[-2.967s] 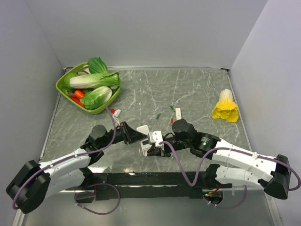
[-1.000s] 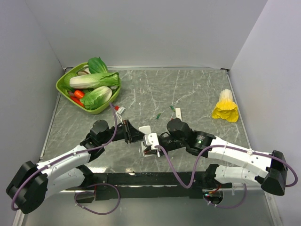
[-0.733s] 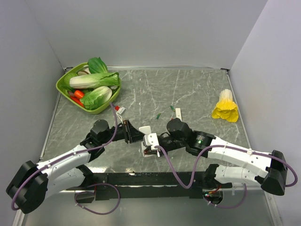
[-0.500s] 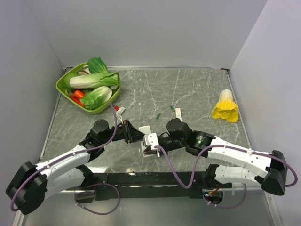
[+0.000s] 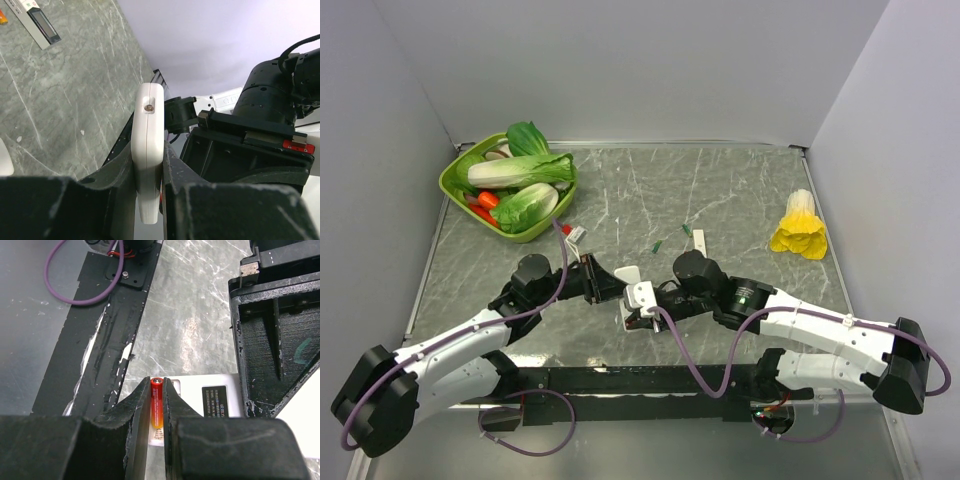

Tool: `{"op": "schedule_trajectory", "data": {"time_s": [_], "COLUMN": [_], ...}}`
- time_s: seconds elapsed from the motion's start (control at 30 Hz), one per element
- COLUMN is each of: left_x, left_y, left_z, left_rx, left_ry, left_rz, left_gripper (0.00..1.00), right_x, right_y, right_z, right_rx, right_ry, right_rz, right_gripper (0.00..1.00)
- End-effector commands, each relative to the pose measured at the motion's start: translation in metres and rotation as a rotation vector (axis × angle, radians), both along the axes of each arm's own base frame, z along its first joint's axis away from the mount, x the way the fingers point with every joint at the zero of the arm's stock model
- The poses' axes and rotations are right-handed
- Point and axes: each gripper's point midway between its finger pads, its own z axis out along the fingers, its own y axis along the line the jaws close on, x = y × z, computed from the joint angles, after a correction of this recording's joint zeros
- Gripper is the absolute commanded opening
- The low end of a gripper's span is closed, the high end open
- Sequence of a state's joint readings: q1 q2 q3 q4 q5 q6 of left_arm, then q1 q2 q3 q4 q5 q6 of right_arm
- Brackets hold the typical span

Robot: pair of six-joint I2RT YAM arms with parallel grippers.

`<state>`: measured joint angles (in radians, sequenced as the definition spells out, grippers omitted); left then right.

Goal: Load the batteries into the remote control
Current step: Load the battery into the remote control.

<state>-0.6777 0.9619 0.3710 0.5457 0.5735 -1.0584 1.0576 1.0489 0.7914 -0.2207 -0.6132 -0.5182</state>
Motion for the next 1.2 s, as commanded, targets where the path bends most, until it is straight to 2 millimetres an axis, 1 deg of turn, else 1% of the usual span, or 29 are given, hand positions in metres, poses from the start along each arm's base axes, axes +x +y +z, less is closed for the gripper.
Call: {"op": "schedule_trajectory", "data": {"time_s": [0.0,0.23,0.43,0.5,0.63,0.73,0.9,1.17], "left_x": [0.003,0.004,0.004,0.004,0.003,0.005,0.006,0.006], "left_y": [-0.002,0.0,0.002,0.001,0.0,0.001,0.0,0.001], "left_z": [0.035,0.035,0.034,0.034,0.034,0.032,0.027,0.022], "left_rx": [-0.068,-0.06,-0.059,-0.061,-0.063,-0.055,-0.044,-0.071], "left_ry": [-0.088,-0.092,-0.093,-0.092,-0.091,-0.085,-0.05,0.002], "left_rz": [0.007,0.021,0.023,0.015,0.009,0.019,0.023,0.032], "left_gripper": [0.02,0.02,0.02,0.02,0.02,0.02,0.02,0.02], "right_x": [-0.002,0.003,0.005,0.003,0.002,0.001,0.002,0.004], "right_y": [0.007,0.001,-0.003,-0.002,0.001,0.002,0.004,0.002], "right_z": [0.017,0.001,-0.003,-0.003,-0.004,-0.005,-0.008,-0.018], "right_rx": [0.048,-0.012,-0.042,-0.045,-0.05,-0.057,-0.06,-0.096], "right_ry": [-0.016,-0.023,-0.022,-0.014,0.0,0.011,0.007,0.009], "right_rz": [0.031,-0.002,-0.013,-0.004,0.01,0.019,0.019,0.013], "right_gripper": [0.0,0.0,0.0,0.02,0.11,0.14,0.15,0.16]}}
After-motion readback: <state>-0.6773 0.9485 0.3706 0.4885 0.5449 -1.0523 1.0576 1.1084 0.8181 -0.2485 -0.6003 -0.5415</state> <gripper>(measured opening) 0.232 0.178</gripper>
